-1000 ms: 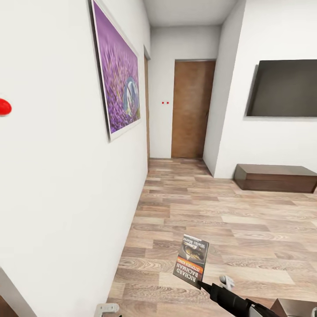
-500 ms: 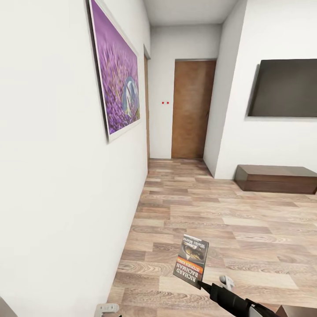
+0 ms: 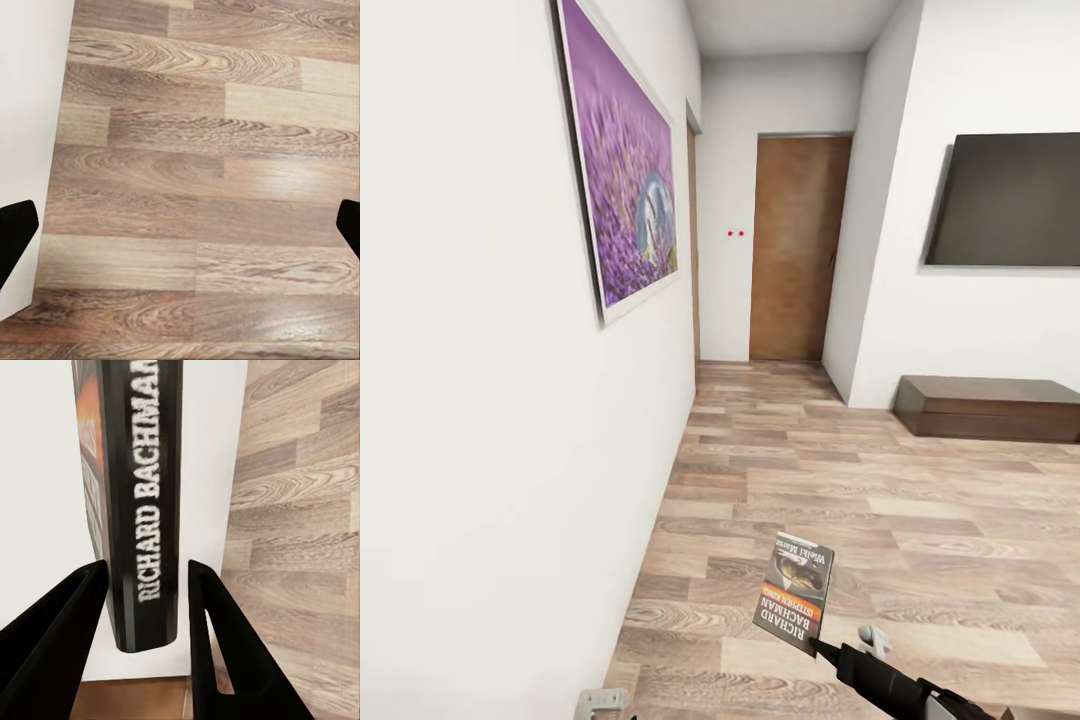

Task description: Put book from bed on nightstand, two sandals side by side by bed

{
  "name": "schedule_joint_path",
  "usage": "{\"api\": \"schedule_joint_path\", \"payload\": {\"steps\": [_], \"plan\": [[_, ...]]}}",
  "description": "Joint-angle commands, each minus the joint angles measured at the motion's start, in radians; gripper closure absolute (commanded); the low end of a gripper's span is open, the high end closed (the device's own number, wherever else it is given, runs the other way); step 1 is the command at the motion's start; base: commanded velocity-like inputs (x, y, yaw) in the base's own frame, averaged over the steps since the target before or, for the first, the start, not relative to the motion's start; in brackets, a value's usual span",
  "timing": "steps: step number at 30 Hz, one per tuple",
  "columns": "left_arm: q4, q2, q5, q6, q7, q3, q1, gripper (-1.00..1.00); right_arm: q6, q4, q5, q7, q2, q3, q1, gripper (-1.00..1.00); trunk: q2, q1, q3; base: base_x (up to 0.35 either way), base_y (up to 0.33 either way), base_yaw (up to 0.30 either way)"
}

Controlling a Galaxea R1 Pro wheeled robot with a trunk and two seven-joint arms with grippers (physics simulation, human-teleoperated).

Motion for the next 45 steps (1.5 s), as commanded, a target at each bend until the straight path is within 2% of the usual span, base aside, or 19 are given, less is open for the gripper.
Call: {"api": "schedule_joint_path", "payload": {"steps": [1,17,45], "plan": [[0.001,0.000,-0.007,-0.003,-0.003,0.008,-0.001,-1.00,0.006,0.001,-0.006,0.003,0.000,0.001,-0.001,1.00,-0.001,0.000,-0.001,0.108,0.000,0.000],[0.001,0.000,-0.008,-0.003,-0.003,0.008,-0.001,-1.00,0.006,0.001,-0.006,0.003,0.000,0.001,-0.001,1.00,-0.001,0.000,-0.001,0.091,0.054,0.000],[0.001,-0.007,-0.007,-0.003,-0.003,0.008,-0.001,-1.00,0.006,0.001,-0.006,0.004,0.000,0.001,-0.001,1.00,-0.001,0.000,-0.001,0.289,-0.012,0.000]]}}
